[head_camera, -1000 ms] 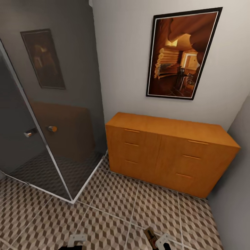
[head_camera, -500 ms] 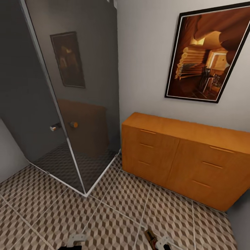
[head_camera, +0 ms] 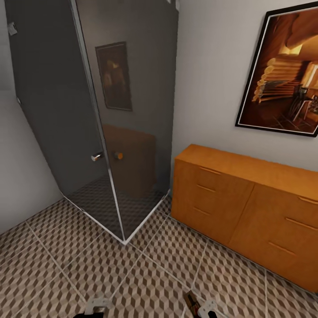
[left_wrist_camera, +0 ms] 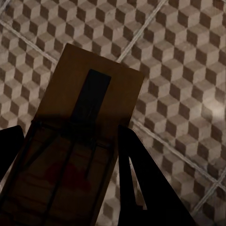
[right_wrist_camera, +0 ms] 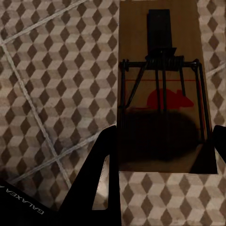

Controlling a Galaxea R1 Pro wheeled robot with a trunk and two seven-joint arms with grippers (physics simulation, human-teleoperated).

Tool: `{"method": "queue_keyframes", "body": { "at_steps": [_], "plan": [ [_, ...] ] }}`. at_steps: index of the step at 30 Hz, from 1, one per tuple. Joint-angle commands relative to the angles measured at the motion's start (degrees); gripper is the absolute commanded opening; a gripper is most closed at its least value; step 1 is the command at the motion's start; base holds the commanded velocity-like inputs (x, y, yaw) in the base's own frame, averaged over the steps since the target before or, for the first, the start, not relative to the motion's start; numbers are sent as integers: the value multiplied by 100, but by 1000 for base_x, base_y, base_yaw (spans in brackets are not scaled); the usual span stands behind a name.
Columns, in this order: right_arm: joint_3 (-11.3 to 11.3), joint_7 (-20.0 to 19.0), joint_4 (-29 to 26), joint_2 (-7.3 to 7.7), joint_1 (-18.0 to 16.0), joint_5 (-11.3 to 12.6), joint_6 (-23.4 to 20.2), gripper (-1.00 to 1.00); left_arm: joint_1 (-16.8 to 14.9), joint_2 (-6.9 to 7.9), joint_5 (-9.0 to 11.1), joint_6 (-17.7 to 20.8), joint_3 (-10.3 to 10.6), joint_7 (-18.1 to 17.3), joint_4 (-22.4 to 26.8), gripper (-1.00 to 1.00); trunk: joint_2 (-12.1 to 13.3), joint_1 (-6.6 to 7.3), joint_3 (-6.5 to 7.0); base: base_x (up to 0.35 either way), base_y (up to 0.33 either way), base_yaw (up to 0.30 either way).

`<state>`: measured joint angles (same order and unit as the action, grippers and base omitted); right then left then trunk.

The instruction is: Take the four mousetraps from the cabinet in the bathroom and place them on the bathroom floor. Make sure all four end up on the same floor surface, and ensure that at least two of them are either under or directly next to the same bathroom sink.

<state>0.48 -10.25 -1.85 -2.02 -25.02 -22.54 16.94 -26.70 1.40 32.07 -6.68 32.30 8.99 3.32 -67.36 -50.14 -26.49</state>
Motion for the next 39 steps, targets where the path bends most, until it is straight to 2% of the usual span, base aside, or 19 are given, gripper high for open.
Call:
{"method": "queue_keyframes", "body": {
  "at_steps": [1, 35, 39],
  "plan": [
    [3, -30, 1, 0, -3, 4, 11, -100, -2, 1, 45, -9, 48, 11, 2, -100, -3, 0, -6, 0, 0, 292],
    [1, -30, 39, -2, -3, 6, 11, -100, 36, 13, 27, -13, 47, 21, -5, -100, -3, 0, -6, 0, 0, 292],
    [0, -30, 172, 7, -3, 4, 7, -100, 39, 10, 20, -10, 54, 23, 0, -100, -3, 0, -6, 0, 0, 292]
  ]
}}
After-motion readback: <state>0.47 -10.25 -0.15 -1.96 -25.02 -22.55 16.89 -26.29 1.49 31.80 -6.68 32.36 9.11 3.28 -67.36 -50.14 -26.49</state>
